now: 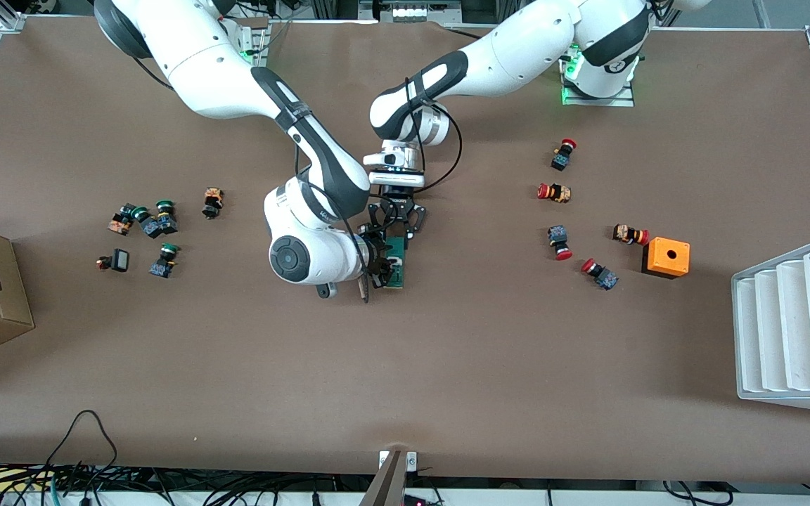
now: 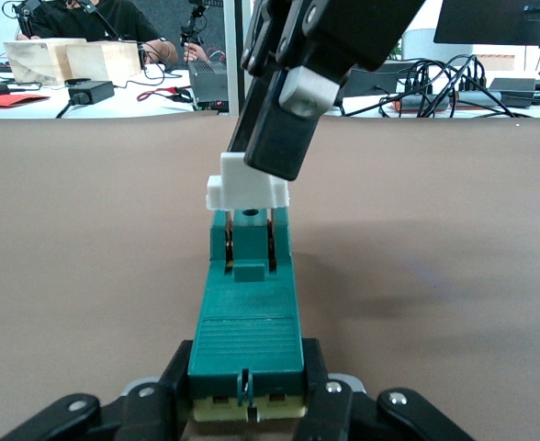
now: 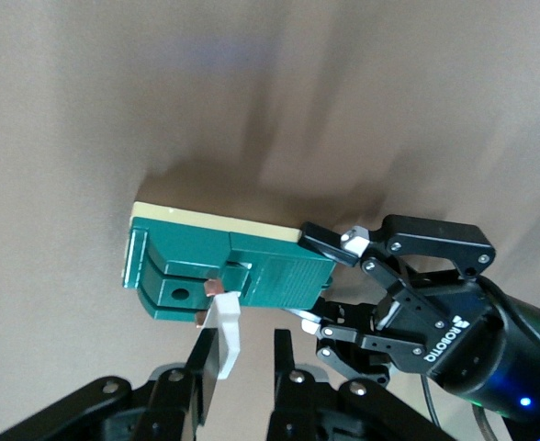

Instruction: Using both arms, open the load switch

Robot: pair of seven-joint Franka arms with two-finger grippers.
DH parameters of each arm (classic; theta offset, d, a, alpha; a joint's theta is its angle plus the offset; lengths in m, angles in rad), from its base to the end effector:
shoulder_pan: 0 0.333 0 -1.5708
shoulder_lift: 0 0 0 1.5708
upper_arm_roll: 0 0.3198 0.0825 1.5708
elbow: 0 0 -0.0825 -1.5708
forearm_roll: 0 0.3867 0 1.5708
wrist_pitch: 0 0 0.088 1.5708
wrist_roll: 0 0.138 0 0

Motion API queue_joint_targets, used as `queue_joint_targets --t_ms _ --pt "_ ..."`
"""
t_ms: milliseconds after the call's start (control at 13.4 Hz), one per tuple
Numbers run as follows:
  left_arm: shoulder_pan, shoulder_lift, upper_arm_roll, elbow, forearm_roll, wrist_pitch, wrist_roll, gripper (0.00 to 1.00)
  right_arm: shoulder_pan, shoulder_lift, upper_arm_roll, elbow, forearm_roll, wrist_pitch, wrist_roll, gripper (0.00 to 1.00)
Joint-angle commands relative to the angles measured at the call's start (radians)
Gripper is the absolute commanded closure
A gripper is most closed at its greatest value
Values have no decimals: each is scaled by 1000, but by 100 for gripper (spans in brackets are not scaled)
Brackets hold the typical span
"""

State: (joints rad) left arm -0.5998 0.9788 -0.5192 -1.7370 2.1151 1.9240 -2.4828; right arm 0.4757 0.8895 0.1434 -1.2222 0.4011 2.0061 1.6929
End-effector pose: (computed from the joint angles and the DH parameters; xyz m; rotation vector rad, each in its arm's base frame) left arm 0.3854 -0.5438 0.0597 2.5966 -0.0133 1.7015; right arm 0.6083 0.4441 0.2098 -2.3456 1.8059 0.7052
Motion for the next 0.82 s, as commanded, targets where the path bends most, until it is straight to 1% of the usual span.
queue_joint_targets --t_ms 0,74,744 --pt "-8 41 -4 68 51 29 -11 90 8 -44 5 -71 -25 2 7 70" --pt "-8 41 -2 68 51 29 -11 90 17 -44 7 -72 -37 3 7 70" --pt "-8 41 -2 68 51 29 -11 90 34 -44 7 -103 -51 34 8 70"
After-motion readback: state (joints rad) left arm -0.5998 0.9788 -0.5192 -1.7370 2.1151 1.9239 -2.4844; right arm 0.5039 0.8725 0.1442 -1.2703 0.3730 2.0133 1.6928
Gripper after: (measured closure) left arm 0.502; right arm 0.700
